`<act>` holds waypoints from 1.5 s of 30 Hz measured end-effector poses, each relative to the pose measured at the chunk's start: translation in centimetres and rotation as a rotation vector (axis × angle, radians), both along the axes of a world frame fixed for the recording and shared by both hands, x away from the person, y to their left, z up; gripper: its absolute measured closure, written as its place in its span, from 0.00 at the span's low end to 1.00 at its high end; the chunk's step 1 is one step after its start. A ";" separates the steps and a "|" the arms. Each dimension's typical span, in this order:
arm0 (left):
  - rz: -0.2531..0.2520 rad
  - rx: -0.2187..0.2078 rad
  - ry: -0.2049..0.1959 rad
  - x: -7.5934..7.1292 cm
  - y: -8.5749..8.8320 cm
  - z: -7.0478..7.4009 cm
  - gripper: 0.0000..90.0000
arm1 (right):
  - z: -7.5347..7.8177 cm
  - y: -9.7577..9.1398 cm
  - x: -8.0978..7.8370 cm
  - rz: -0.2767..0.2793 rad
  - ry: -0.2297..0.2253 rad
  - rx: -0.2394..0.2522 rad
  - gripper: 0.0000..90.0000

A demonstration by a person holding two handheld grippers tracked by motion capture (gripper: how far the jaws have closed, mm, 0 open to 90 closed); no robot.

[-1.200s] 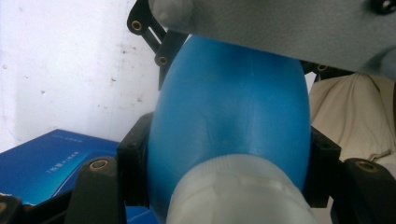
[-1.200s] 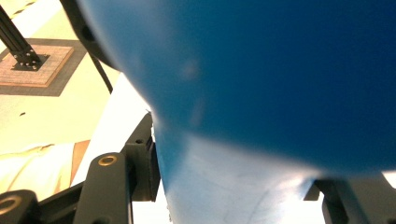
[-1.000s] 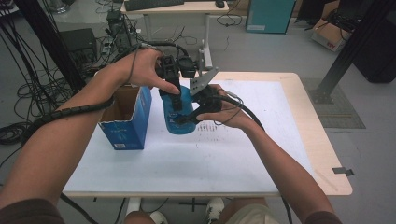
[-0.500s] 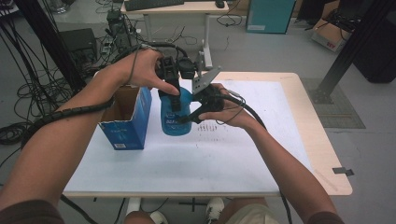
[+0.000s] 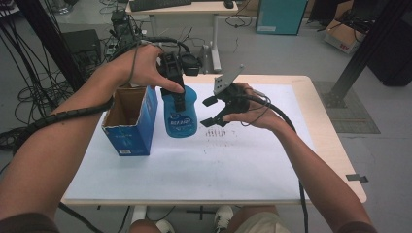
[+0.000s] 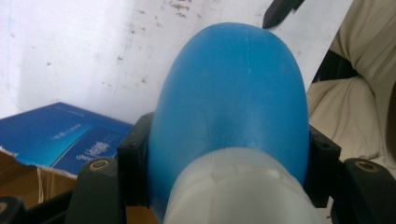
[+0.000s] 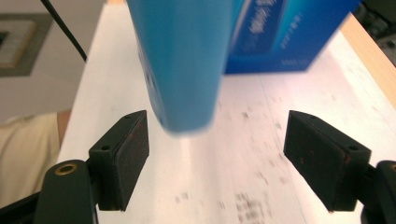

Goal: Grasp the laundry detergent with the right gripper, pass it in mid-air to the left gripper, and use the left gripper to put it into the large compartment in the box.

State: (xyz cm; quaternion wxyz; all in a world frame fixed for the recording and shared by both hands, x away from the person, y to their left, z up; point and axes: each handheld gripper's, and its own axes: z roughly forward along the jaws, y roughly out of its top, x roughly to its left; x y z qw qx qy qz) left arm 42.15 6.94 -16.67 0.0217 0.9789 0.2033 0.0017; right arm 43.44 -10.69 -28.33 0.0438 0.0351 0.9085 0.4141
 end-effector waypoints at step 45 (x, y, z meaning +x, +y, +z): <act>0.648 0.015 -0.047 3.4 9.1 12.5 0.41 | 3.4 -9.9 1.1 -0.336 0.069 -0.164 0.12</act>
